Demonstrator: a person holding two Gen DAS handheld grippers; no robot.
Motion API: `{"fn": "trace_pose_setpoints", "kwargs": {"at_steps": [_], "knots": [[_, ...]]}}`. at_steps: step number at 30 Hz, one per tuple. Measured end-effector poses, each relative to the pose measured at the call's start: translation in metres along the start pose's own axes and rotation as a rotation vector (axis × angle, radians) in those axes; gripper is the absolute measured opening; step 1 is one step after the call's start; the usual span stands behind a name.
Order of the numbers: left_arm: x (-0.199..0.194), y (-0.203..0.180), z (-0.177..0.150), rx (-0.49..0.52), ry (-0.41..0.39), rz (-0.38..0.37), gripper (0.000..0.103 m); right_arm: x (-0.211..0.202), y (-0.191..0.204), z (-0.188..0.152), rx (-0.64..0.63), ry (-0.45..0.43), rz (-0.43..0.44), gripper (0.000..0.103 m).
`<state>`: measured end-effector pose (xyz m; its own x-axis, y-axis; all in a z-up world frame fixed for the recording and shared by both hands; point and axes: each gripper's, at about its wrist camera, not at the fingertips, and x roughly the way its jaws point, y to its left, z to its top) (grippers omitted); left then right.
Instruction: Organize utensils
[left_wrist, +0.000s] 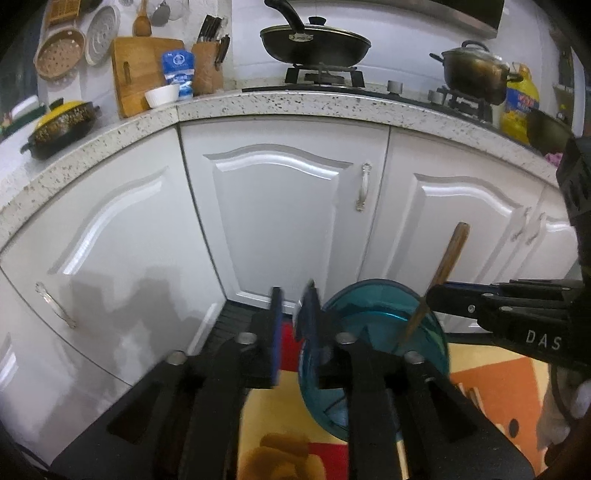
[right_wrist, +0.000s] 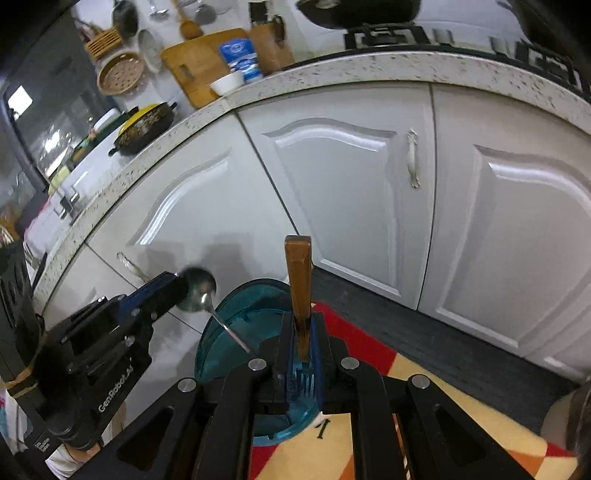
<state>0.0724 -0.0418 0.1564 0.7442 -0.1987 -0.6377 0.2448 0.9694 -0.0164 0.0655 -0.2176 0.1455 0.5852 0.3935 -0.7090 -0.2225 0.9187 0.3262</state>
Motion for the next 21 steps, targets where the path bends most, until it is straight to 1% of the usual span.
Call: {"fn": "trace_pose_setpoints", "kwargs": {"at_steps": [1,2,3,4,6,10,15,21], "knots": [[-0.002,0.002,0.000,-0.014,-0.002,-0.018,0.029,-0.002,0.000,-0.001,-0.001,-0.004,0.001,0.026],[-0.004,0.002,0.000,-0.022,-0.004,-0.025,0.033,-0.008,-0.001,-0.003,0.000,-0.014,0.003,0.031],[-0.008,0.003,0.000,-0.029,-0.008,-0.030,0.035,-0.012,-0.001,-0.005,0.003,-0.022,0.004,0.033],[-0.011,0.003,-0.001,-0.030,-0.010,-0.034,0.036,-0.015,-0.001,-0.007,0.004,-0.025,0.007,0.033],[-0.017,0.004,-0.002,-0.033,-0.009,-0.043,0.041,-0.020,0.000,-0.013,0.000,-0.022,0.007,0.033],[-0.032,0.005,-0.010,-0.056,-0.011,-0.065,0.043,-0.031,-0.002,-0.032,0.016,-0.017,-0.008,0.034],[-0.051,0.000,-0.024,-0.079,-0.021,-0.095,0.047,-0.046,-0.004,-0.057,0.026,-0.030,-0.064,0.034],[-0.069,-0.026,-0.044,-0.041,-0.013,-0.128,0.047,-0.071,-0.004,-0.084,0.022,-0.052,-0.124,0.035]]}}
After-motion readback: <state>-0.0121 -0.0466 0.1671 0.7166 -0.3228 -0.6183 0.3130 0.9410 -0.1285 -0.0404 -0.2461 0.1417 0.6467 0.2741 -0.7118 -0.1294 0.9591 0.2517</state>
